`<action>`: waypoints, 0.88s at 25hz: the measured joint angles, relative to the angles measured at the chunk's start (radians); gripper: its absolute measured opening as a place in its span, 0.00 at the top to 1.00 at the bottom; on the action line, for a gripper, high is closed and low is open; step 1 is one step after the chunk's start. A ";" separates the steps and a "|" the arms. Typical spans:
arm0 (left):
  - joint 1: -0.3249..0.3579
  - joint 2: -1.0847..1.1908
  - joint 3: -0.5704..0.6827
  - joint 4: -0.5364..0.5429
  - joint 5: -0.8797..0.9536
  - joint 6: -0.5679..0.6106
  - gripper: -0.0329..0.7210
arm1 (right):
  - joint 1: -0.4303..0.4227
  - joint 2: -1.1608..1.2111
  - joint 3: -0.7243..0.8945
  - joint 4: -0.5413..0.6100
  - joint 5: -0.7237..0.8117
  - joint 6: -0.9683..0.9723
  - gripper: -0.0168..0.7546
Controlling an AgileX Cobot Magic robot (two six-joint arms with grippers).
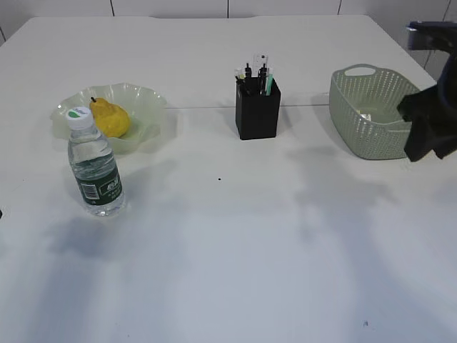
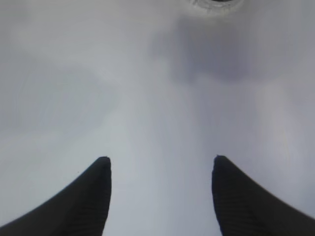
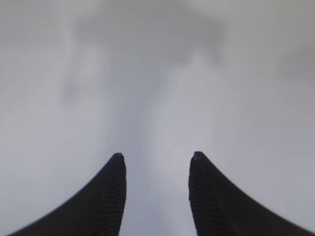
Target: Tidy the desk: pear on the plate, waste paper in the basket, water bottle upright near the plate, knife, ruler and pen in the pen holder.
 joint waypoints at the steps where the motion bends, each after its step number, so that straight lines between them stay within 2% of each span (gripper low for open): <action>1: 0.000 -0.008 0.000 0.000 0.007 0.000 0.35 | 0.000 -0.022 0.033 0.000 -0.008 -0.008 0.56; 10: 0.000 -0.212 0.000 0.066 0.088 -0.095 0.35 | -0.002 -0.201 0.211 0.005 -0.060 -0.042 0.56; 17: 0.000 -0.449 0.000 0.120 0.195 -0.149 0.35 | -0.002 -0.359 0.237 0.009 -0.015 -0.016 0.56; 22: 0.000 -0.630 0.000 0.120 0.295 -0.157 0.35 | -0.002 -0.522 0.237 0.005 0.038 0.038 0.56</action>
